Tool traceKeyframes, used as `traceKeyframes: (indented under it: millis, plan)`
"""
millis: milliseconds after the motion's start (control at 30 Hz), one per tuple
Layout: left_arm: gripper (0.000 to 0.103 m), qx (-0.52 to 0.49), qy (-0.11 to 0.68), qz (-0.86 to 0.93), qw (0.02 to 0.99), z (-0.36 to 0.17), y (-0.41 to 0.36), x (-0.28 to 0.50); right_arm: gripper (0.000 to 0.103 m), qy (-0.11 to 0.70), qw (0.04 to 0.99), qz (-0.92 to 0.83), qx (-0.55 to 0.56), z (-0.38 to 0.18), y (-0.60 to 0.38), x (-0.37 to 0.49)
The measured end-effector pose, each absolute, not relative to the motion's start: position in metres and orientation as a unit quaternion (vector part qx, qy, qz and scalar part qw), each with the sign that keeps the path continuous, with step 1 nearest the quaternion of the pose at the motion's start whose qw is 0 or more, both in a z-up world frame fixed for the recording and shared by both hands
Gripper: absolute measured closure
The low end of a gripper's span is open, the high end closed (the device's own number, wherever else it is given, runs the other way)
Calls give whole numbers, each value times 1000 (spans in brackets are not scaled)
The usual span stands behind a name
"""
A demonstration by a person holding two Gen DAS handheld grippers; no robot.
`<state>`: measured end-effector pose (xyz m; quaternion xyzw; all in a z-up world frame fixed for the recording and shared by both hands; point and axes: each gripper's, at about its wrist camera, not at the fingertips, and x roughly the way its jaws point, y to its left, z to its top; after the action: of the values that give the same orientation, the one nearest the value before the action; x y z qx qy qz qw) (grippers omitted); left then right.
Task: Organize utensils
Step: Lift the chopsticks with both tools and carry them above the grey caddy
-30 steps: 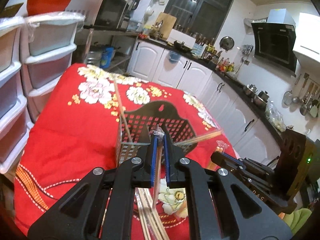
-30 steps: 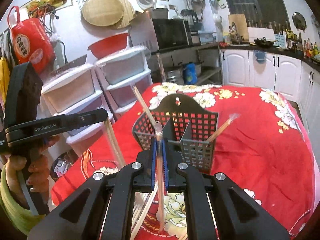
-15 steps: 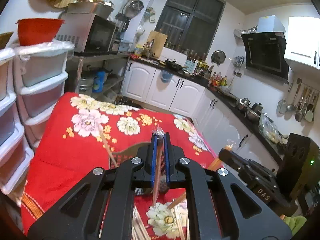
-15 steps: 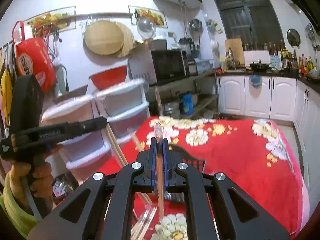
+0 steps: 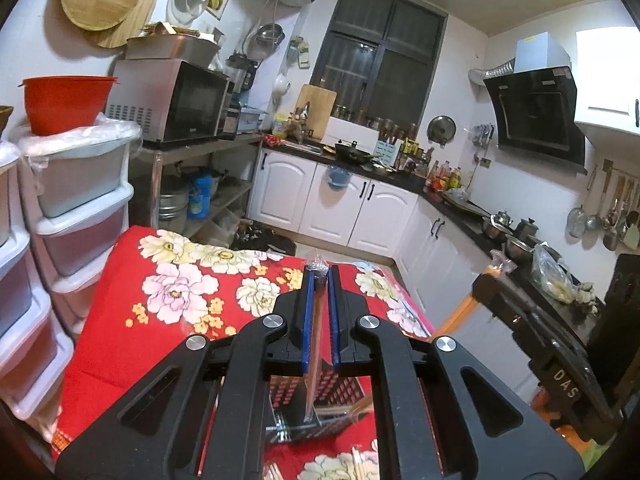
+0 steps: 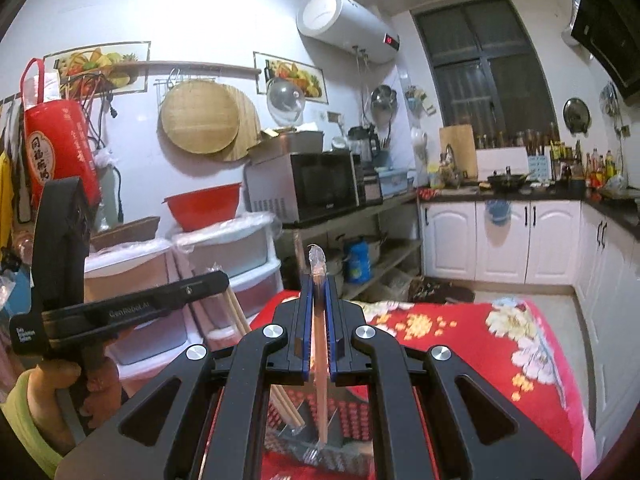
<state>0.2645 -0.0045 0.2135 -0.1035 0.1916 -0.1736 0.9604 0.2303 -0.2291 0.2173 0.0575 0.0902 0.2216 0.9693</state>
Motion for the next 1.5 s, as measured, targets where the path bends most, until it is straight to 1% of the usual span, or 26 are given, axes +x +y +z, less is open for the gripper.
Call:
traceKeyframes:
  millis: [200, 400, 1000, 1233, 1500]
  plan:
    - [101, -109, 197, -169, 960, 202, -6, 280, 97, 78, 975, 203, 47, 218, -227, 243]
    - [101, -116, 213, -161, 957, 182, -5, 295, 97, 84, 978, 186, 40, 206, -224, 260]
    - [101, -121, 258, -177, 942, 123, -6, 313, 97, 167, 974, 146, 36, 139, -212, 305]
    - [101, -115, 270, -183, 938, 110, -7, 309, 97, 189, 972, 134, 46, 120, -212, 305]
    - [101, -109, 270, -179, 940, 106, -3, 301, 97, 213, 966, 124, 76, 108, -226, 302]
